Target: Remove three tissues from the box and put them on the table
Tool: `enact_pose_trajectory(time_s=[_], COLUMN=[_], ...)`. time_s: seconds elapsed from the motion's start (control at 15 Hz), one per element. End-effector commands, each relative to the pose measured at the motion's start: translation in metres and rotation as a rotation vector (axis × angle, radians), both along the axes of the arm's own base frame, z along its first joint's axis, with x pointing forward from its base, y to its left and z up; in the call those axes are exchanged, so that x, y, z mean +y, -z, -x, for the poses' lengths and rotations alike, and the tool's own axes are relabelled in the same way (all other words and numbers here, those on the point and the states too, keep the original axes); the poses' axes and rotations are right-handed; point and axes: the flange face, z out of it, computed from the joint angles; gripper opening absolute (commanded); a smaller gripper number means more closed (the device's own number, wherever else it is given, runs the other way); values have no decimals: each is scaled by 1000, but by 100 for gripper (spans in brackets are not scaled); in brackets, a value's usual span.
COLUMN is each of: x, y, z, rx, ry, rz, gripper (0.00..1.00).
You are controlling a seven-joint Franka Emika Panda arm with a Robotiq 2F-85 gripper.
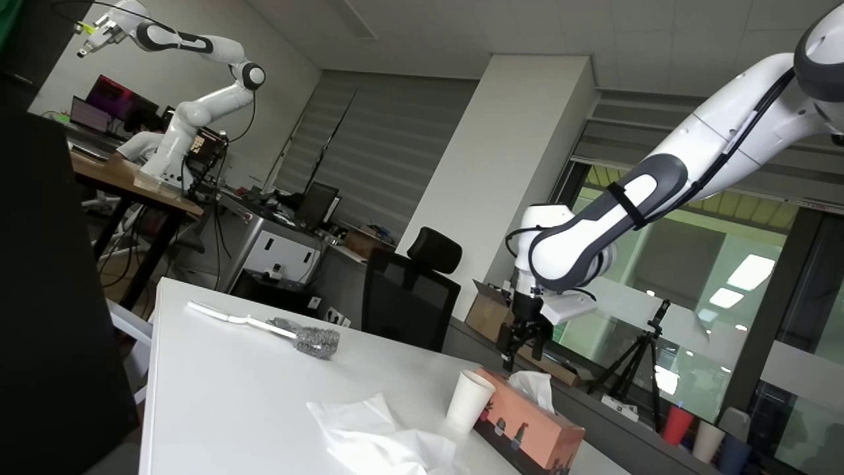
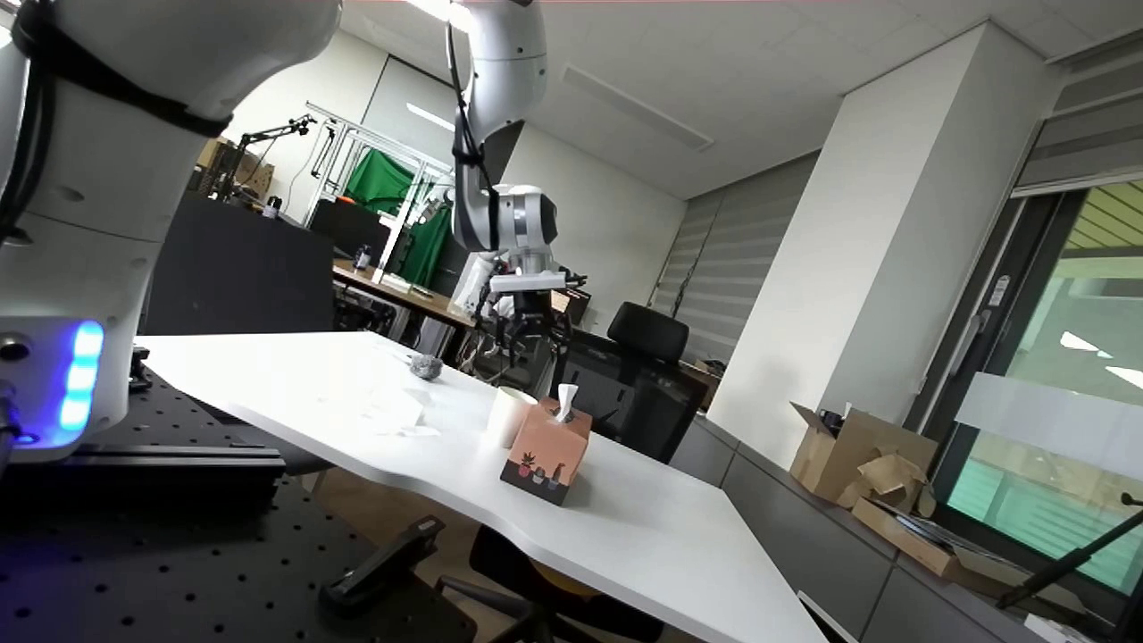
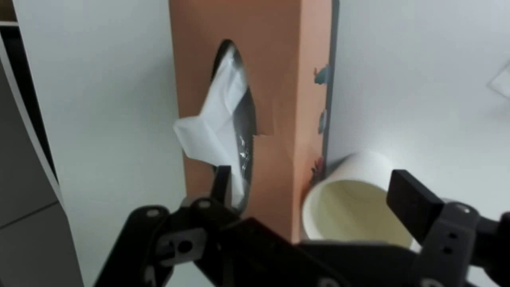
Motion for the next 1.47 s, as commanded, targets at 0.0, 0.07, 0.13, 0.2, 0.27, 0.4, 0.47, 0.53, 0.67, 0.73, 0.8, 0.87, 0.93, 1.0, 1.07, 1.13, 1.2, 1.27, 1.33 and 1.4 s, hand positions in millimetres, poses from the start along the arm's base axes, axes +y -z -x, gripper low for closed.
enact_pose_trajectory(time_s=[0.0,0.07,0.13,0.2,0.27,0.4,0.47,0.53,0.67,0.73,0.8,0.87,0.93,1.0,1.07,1.13,1.2,1.27,1.33,1.4], x=[-38,-47,-55,-61,-66,-77,-81,-85,-91,-93,-94,-95,-96,-96,-96,-95,-94,-93,-92,-91], y=[-6,-6,-6,-6,-6,-6,-6,-6,-4,-3,-2,0,1,2,3,4,4,4,3,2], z=[-1,-1,-1,0,0,1,0,0,0,-1,-2,-3,-3,-3,-4,-4,-4,-5,-5,-5], rx=[-34,-39,-46,-53,-66,-94,-105,-120,-141,-155,-161,-170,-177,-182,-188,-191,-194,-193,-194,-195], ry=[98,121,143,159,174,215,234,257,290,305,314,321,325,328,330,328,327,327,330,331], rz=[12,7,0,-9,-22,-64,-90,-114,-161,-179,-192,-200,-206,-210,-214,-216,-218,-219,-220,-217], gripper=[100,100,100,100,100,100,100,100,100,88,75,67,60,51,45,38,31,25,17,11])
